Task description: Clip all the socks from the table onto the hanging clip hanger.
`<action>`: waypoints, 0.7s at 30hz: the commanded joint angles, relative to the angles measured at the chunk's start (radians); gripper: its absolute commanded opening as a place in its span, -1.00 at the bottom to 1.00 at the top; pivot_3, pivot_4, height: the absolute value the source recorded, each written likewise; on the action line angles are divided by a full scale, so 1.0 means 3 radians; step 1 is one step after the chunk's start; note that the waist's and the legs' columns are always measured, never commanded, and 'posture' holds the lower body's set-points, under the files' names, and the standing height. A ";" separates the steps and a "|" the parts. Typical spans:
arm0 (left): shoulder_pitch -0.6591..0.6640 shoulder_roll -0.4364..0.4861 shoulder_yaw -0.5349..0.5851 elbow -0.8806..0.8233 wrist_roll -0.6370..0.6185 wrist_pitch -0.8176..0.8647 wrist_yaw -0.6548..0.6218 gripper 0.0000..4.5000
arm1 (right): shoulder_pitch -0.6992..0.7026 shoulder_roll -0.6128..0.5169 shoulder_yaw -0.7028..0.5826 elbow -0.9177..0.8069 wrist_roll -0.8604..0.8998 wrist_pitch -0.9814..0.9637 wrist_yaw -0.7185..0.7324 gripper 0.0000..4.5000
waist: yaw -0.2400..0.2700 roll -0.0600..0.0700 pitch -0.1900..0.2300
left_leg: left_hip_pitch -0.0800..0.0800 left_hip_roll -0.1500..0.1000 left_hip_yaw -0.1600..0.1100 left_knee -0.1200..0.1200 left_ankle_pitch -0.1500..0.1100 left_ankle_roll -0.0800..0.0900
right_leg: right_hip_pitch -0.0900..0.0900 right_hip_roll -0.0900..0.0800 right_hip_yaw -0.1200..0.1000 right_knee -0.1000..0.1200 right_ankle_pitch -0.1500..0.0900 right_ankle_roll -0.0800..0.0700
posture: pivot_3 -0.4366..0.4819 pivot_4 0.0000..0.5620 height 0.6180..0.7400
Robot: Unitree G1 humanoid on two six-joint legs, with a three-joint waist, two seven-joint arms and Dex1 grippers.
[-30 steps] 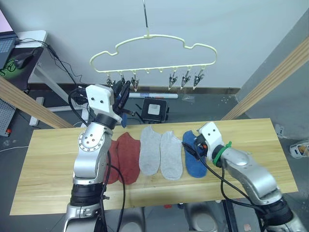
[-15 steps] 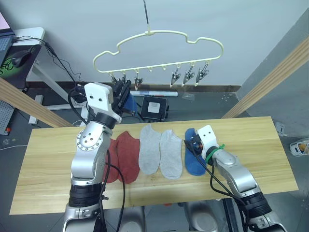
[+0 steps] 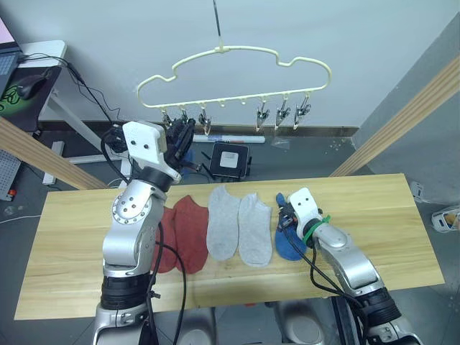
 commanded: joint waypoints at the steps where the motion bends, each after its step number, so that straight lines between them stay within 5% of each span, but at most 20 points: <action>1: -0.0003 0.0030 0.0143 -0.0257 -0.0313 0.0208 -0.0040 -0.81 | -0.0124 -0.0087 0.0222 -0.0502 -0.0149 -0.0170 0.0223 -1.00 | -0.0008 0.0001 0.0000 | 0.0000 0.0000 0.0000 0.0000 0.0000 -0.0001 | -0.0001 0.0000 0.0000 0.0000 0.0000 0.0000 | -0.33 0.43 1.00; 8: -0.0110 0.0143 0.0294 -0.0457 -0.0840 0.0694 -0.0055 -0.81 | -0.0647 0.0100 0.0556 -0.0644 -0.0382 -0.0153 0.0337 -1.00 | -0.0006 0.0001 0.0000 | -0.0002 0.0001 -0.0009 0.0000 0.0005 -0.0010 | 0.0000 0.0003 -0.0003 0.0000 0.0000 0.0001 | -0.32 0.37 1.00; 21: -0.0401 0.0363 0.0723 -0.0579 -0.1843 0.1491 0.0287 -0.81 | -0.1491 0.0775 0.0658 0.0154 -0.0606 -0.0404 0.0155 -1.00 | 0.0006 0.0000 0.0000 | -0.0024 0.0004 -0.0023 0.0004 0.0006 -0.0011 | -0.0010 -0.0009 -0.0013 0.0000 0.0011 -0.0017 | -0.30 0.25 1.00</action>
